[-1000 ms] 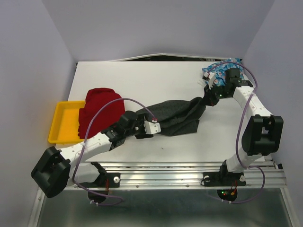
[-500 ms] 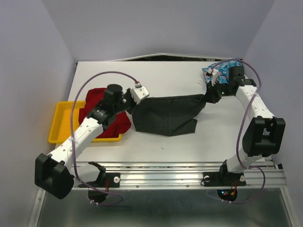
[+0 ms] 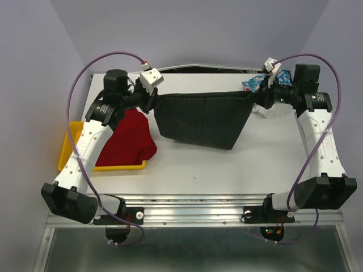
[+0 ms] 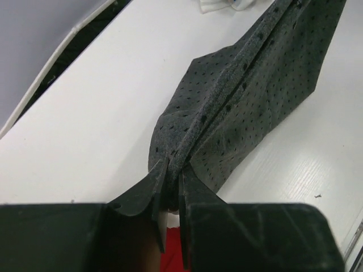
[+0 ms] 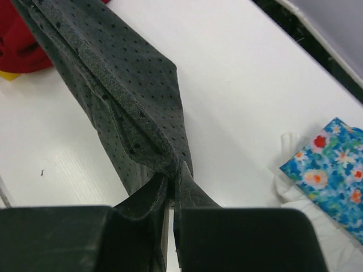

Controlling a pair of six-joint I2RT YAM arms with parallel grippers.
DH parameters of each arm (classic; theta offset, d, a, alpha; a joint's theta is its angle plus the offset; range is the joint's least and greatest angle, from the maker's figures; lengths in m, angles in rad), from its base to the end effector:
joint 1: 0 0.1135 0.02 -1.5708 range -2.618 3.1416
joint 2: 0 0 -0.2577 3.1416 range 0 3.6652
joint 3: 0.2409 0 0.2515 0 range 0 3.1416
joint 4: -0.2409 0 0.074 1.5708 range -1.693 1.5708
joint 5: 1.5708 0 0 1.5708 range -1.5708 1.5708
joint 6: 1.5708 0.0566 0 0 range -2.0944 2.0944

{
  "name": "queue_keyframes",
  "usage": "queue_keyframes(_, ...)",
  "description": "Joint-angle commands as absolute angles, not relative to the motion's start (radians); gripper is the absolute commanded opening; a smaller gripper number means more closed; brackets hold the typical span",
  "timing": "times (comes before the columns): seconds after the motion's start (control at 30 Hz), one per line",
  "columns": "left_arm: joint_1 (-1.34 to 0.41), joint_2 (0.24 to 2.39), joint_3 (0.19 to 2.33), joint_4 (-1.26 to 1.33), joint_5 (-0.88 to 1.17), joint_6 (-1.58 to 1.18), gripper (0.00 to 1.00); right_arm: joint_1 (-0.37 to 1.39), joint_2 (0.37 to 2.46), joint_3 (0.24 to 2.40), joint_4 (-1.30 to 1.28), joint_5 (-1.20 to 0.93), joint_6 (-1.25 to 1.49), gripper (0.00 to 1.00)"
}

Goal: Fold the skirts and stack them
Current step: Flatten the skirt out

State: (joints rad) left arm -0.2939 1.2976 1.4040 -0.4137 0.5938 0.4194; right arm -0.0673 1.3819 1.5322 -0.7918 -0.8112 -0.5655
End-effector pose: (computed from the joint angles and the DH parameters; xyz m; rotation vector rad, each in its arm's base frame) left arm 0.2801 -0.1179 0.4107 1.0089 1.5503 -0.4683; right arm 0.2967 0.0211 0.3949 -0.9037 1.8190 0.5006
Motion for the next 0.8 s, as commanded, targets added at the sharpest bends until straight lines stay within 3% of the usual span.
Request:
queue_keyframes(0.0, -0.27, 1.171, 1.483, -0.362, 0.555, 0.408, 0.0, -0.103, 1.315, 1.609, -0.729, -0.701, -0.549, 0.01)
queue_keyframes(0.17, -0.27, 1.056, 1.393, -0.284, 0.496, 0.422, 0.0, -0.103, 1.212, 1.594, -0.634, -0.623, -0.462, 0.01)
queue_keyframes(0.4, -0.272, 0.95, 1.397, -0.308, 0.575, 0.457, 0.0, -0.103, 1.123, 1.666, -0.545, -0.515, -0.347, 0.01)
queue_keyframes(0.77, -0.275, 0.713, 1.301, -0.406, 0.764, 0.427, 0.0, -0.103, 0.866, 1.592, -0.661, -0.459, -0.391, 0.01)
